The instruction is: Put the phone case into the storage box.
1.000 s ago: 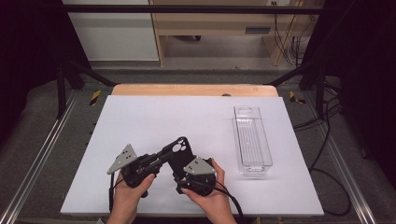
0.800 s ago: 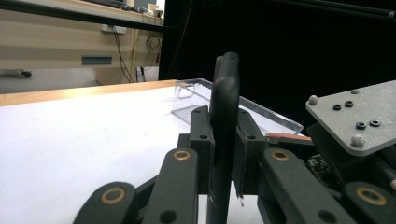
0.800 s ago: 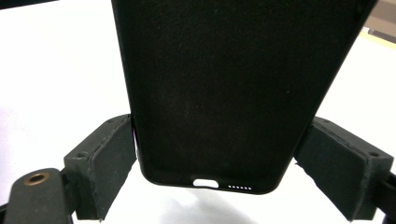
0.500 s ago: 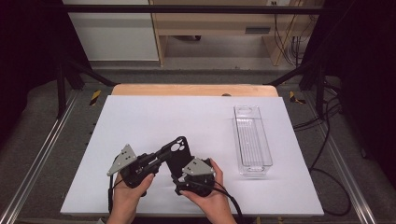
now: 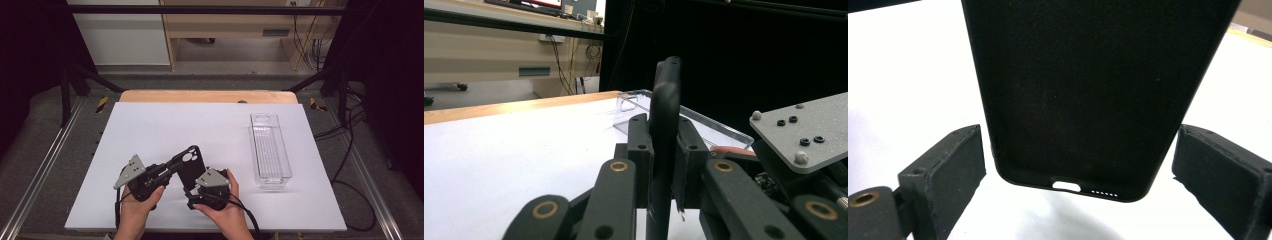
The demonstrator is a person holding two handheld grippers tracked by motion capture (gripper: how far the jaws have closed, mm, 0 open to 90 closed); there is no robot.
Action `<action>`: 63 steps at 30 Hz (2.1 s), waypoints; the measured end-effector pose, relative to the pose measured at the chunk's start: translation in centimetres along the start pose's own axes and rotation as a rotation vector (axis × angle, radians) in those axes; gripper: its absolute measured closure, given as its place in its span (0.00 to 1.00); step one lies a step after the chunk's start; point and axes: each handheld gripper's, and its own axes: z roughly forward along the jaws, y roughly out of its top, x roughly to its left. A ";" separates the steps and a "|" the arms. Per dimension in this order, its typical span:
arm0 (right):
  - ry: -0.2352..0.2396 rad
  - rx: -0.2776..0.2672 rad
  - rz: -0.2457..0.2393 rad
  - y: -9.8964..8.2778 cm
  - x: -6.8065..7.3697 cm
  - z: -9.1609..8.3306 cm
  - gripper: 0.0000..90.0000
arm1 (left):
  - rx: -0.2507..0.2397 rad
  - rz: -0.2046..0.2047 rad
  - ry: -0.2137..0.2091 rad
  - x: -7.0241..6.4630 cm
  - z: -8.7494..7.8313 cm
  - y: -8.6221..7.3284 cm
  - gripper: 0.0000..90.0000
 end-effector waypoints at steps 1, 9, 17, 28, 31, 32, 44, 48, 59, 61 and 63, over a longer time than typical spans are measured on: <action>-0.002 0.000 0.002 0.0 0.0 0.0 0.08 | 0.001 0.000 0.000 0.0 0.0 0.0 0.90; -0.008 -0.019 0.016 0.1 -0.2 -0.2 0.07 | 0.006 -0.003 0.025 0.3 -0.1 -0.1 0.90; 0.003 -0.056 0.021 0.3 -0.2 -0.5 0.07 | 0.015 0.011 0.054 0.3 0.0 -0.4 0.90; 0.014 -0.130 -0.002 0.6 0.3 -1.5 0.05 | 0.014 0.024 0.105 0.9 -0.3 -0.6 0.90; 0.000 -0.150 -0.012 0.7 0.5 -1.7 0.07 | 0.012 0.033 0.116 0.9 -0.4 -0.5 0.90; -0.013 -0.157 -0.017 0.7 0.6 -1.8 0.08 | 0.012 0.034 0.117 0.9 -0.4 -0.5 0.90; -0.026 -0.223 0.026 0.9 1.1 -2.1 0.08 | 0.011 0.039 0.090 -0.1 0.1 -0.6 0.90; -0.010 -0.228 0.046 0.9 0.8 -2.1 0.09 | 0.011 0.028 0.073 -0.4 0.2 -0.7 0.90; -0.042 -0.245 0.048 1.0 0.2 -2.3 0.12 | 0.014 0.032 0.052 -1.0 0.5 -0.8 0.90; -0.042 -0.245 0.047 1.0 0.2 -2.3 0.11 | 0.015 0.032 0.049 -1.1 0.6 -0.8 0.90; -0.040 -0.242 0.043 1.0 0.2 -2.2 0.09 | 0.015 0.032 0.047 -1.2 0.6 -0.8 0.90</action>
